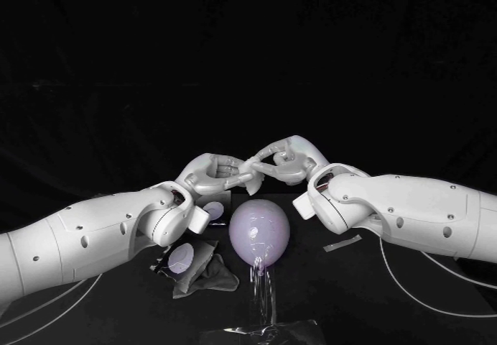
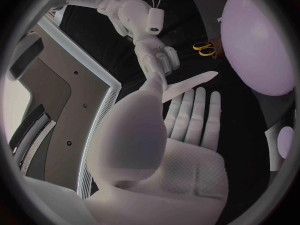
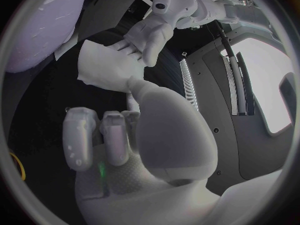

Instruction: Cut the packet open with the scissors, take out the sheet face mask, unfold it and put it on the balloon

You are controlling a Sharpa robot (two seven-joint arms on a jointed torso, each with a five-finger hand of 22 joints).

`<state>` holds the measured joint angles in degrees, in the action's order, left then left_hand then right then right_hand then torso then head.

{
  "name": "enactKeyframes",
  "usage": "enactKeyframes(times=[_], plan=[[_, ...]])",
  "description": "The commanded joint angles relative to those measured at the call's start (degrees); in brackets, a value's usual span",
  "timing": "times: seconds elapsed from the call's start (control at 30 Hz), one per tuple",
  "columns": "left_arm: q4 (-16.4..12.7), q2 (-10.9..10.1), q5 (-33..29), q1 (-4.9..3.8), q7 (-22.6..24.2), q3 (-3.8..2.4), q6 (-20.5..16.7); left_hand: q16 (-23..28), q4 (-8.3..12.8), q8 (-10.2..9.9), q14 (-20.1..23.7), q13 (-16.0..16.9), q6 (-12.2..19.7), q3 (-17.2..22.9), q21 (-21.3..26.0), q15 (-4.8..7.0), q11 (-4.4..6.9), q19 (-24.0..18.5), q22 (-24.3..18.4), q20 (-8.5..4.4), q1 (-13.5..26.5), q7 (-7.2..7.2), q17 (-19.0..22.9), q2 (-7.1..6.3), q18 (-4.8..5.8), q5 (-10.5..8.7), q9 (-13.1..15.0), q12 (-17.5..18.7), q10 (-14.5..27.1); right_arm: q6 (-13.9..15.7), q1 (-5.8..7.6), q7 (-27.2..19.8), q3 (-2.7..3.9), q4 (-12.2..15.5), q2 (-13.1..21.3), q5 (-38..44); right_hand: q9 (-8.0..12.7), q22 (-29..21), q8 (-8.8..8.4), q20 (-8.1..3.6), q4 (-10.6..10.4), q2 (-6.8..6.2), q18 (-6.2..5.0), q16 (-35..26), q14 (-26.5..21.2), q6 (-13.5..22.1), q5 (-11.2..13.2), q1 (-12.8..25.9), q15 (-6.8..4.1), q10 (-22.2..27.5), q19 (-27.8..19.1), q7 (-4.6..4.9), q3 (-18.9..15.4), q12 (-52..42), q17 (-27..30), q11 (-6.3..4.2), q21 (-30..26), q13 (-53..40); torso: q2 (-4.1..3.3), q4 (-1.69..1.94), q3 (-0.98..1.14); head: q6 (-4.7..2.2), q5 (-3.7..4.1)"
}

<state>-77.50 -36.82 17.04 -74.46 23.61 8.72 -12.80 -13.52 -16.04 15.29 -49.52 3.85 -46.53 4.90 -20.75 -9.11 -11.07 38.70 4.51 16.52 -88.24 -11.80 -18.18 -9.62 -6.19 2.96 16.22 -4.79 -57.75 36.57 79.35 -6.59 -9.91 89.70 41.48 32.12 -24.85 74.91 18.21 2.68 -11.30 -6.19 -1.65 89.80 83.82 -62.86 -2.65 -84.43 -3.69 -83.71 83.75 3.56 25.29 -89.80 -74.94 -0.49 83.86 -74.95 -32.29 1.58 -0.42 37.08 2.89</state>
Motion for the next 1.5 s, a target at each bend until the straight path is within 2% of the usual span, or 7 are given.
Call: enactKeyframes(times=[0.03,0.53,0.87,0.9,1.13,1.33,1.5], plan=[[0.08,0.4,1.28,-0.04,-1.1,-0.08,-0.83,-0.1,0.29,1.04,-1.53,0.23,-1.82,-0.09,0.04,0.39,0.68,1.34,-0.03,-0.06,-1.19,-1.39,-0.03,1.61,-1.63,-0.21,0.36,-1.06,-1.76,-0.6,0.07,-0.98,0.07,-0.04,-0.24,0.38,-0.1,12.97,0.22,-0.04,0.41,0.49,0.07,0.2,6.18,-0.55,-0.16,0.2,0.0,-6.29,2.36,0.05,0.05,-0.2,-15.06,-0.06,-0.28,-15.05,-0.02,0.06,-0.04,-0.06,0.02],[0.15,0.89,-1.39,-0.04,0.57,-0.09,-2.96,-1.31,1.06,4.63,-6.47,0.15,-9.5,9.26,0.02,3.13,4.33,4.22,-0.2,-0.14,-9.37,2.47,-0.3,10.0,-3.32,-0.1,1.44,-3.41,-9.37,-1.07,0.13,-0.6,0.07,0.24,-0.01,0.38,-0.12,12.96,0.24,-0.03,0.46,0.5,0.06,0.2,6.18,-0.5,-0.16,0.26,0.02,-6.29,2.33,0.06,0.08,-0.2,-15.06,-0.05,-0.32,-15.05,-0.03,0.02,-0.01,-0.16,-0.24],[-0.13,0.66,-2.51,-0.04,1.52,-0.09,-2.89,-0.16,0.67,6.55,-8.41,-0.12,-9.06,17.21,0.06,3.45,4.69,4.93,-0.17,-0.1,-7.64,2.75,0.1,7.4,-3.68,-0.19,3.28,-2.0,-11.67,-1.55,0.14,-1.03,0.06,-0.03,-0.02,-0.84,-0.12,12.63,0.06,0.07,0.73,0.51,-0.18,0.2,6.18,0.63,-0.15,0.98,0.16,-6.29,1.74,0.32,0.18,-0.2,-15.06,0.13,-1.29,-15.05,-0.01,-0.01,-0.02,-0.13,-0.26],[-0.13,0.64,-2.64,-0.04,1.58,-0.09,-2.81,0.41,0.87,7.41,-8.95,-0.1,-8.7,20.61,0.07,3.45,4.76,5.04,-0.13,-0.09,-6.07,2.69,0.2,6.12,-3.64,-0.34,4.21,-1.33,-12.3,-1.71,0.14,-1.21,0.05,-0.07,-0.06,-1.21,0.07,12.42,-0.46,0.14,0.71,0.51,-0.32,0.2,6.18,1.74,-0.12,1.41,0.32,-6.29,1.35,0.68,0.08,-0.2,-15.06,0.41,-1.93,-15.05,-0.03,0.0,-0.03,-0.15,-0.23],[-0.18,0.5,-3.45,-0.04,2.01,-0.1,-2.24,0.79,1.67,7.89,-9.13,-0.06,-8.31,22.64,-0.03,3.44,4.66,5.16,-0.06,-0.14,-5.06,2.68,0.19,5.49,-3.69,-0.16,4.83,-0.91,-12.54,-2.79,0.14,-2.11,0.04,-0.35,-0.21,-3.1,1.74,10.7,-4.04,1.65,-0.54,-1.03,-1.39,0.2,6.18,7.33,-0.11,5.71,2.61,-3.1,-2.02,3.8,-2.82,7.31,-15.06,3.13,-7.25,-11.79,-0.03,0.04,-0.02,-0.1,-0.2],[-0.19,0.31,-4.26,-0.03,2.45,-0.1,-0.98,1.09,2.41,8.26,-9.21,-0.02,-7.96,24.04,-0.43,3.36,4.55,5.6,0.14,-0.24,-4.16,2.49,0.17,5.24,-3.85,-0.16,5.33,-0.67,-12.66,-3.91,0.14,-3.26,0.01,-0.78,-0.21,-5.24,3.4,4.59,-7.16,3.89,-0.77,-1.5,-4.91,-8.2,-0.31,10.91,-0.23,6.45,4.32,7.58,-13.75,5.78,-5.27,27.29,-4.23,5.27,-25.16,-2.14,-0.04,0.01,-0.02,-0.02,-0.25],[-0.23,0.06,-4.7,-0.01,2.86,-0.11,0.3,1.27,2.77,8.43,-9.16,-0.02,-7.72,24.71,-0.65,3.3,4.49,5.78,0.26,-0.27,-3.66,2.47,0.16,5.33,-3.89,-0.17,5.59,-0.52,-12.63,-4.73,0.13,-4.9,-0.02,-1.14,0.22,-7.3,3.82,-2.94,-7.84,4.51,-1.33,-1.39,-8.28,-19.93,-8.9,11.35,-0.27,6.24,4.71,19.06,-24.65,6.1,-6.18,48.97,8.04,5.16,-43.36,10.76,-0.04,0.0,-0.03,0.09,-0.22]])
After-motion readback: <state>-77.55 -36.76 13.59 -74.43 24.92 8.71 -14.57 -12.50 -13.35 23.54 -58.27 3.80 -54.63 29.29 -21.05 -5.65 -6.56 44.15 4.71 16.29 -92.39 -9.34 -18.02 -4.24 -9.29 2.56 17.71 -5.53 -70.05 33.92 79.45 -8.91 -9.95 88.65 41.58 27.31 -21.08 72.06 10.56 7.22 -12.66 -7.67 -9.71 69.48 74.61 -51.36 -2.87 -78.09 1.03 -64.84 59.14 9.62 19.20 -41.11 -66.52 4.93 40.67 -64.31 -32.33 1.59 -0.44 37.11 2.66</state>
